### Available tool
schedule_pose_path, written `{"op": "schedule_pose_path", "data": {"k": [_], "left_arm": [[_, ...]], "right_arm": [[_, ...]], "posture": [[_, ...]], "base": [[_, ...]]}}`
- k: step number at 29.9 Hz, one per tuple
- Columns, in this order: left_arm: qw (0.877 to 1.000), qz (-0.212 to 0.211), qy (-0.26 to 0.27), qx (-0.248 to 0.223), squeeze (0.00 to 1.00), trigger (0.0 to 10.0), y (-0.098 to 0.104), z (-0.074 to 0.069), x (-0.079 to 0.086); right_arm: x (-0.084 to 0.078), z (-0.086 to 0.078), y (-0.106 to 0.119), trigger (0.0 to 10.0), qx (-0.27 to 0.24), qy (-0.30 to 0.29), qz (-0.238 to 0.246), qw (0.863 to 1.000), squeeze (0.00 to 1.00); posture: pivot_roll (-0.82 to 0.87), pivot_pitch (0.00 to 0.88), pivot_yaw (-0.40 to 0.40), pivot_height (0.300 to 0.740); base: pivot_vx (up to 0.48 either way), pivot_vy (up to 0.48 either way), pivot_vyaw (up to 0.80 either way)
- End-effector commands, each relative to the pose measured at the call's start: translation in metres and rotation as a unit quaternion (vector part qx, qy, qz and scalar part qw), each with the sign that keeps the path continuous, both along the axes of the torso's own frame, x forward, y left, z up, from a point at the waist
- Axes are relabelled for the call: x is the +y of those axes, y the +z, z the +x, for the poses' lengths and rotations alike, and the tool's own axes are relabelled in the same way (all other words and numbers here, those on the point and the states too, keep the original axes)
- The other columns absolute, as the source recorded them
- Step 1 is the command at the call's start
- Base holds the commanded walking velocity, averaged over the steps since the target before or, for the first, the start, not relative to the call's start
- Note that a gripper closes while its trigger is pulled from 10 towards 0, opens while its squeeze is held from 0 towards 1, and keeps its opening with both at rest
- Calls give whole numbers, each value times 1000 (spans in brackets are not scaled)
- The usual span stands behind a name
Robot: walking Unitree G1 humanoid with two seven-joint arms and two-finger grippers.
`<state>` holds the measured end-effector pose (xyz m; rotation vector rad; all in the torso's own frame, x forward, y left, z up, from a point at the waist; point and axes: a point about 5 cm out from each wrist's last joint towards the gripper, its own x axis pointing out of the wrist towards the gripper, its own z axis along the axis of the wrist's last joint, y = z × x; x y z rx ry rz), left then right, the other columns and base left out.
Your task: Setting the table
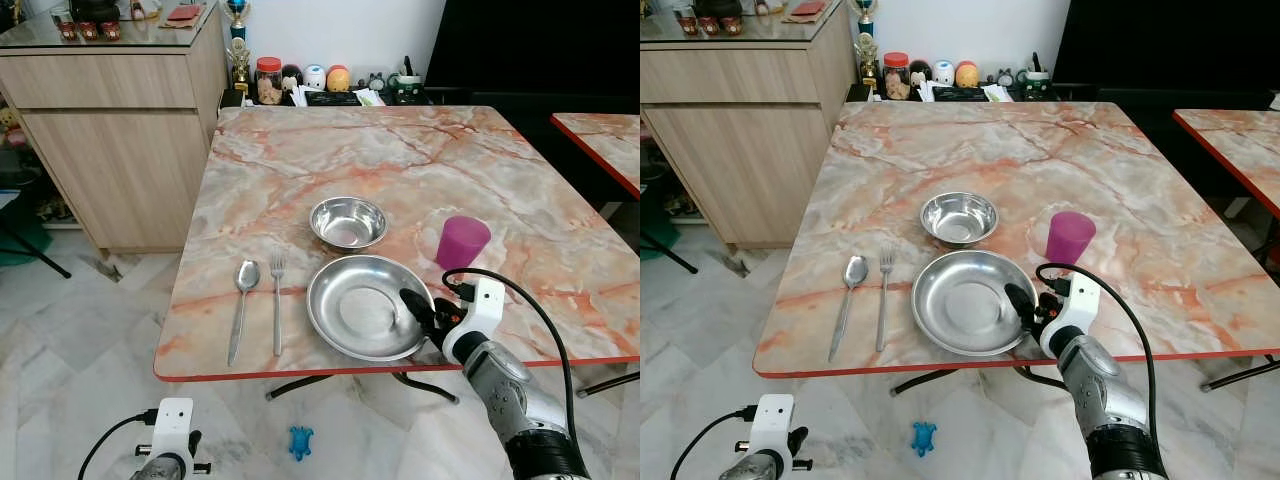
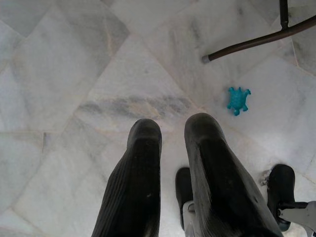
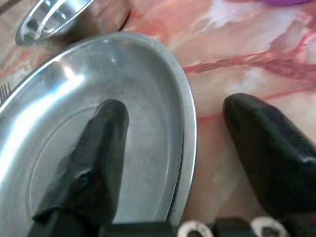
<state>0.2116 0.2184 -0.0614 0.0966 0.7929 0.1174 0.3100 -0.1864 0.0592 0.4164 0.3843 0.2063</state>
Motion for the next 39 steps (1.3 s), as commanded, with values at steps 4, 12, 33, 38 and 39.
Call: {"op": "schedule_pose_path", "data": {"k": [4, 12, 33, 38, 39], "left_arm": [[1000, 2, -4, 20, 0, 10000, -5, -6, -1], [1000, 2, -5, 22, 0, 10000, -5, -7, -1], [1000, 0, -4, 25, 0, 10000, -5, -7, 0], [1000, 2, -2, 25, 0, 10000, -5, -7, 2], [1000, 2, -2, 25, 0, 10000, -5, -7, 2]], "right_arm": [[2, 1, -1, 0, 4, 7, -7, 1000, 0], [3, 1, -1, 0, 5, 12, -10, 1000, 0], [5, -3, 3, 0, -7, 24, -11, 1000, 0], [4, -8, 7, 0, -22, 27, 1, 999, 0], [4, -8, 7, 0, -22, 27, 1, 999, 0]], "posture": [[126, 0, -53, 740], [128, 0, -52, 740], [129, 0, -47, 740], [131, 0, -44, 740], [131, 0, -44, 740]], "base": [[0, 0, 0], [0, 0, 0], [0, 0, 0], [0, 0, 0], [0, 0, 0]]}}
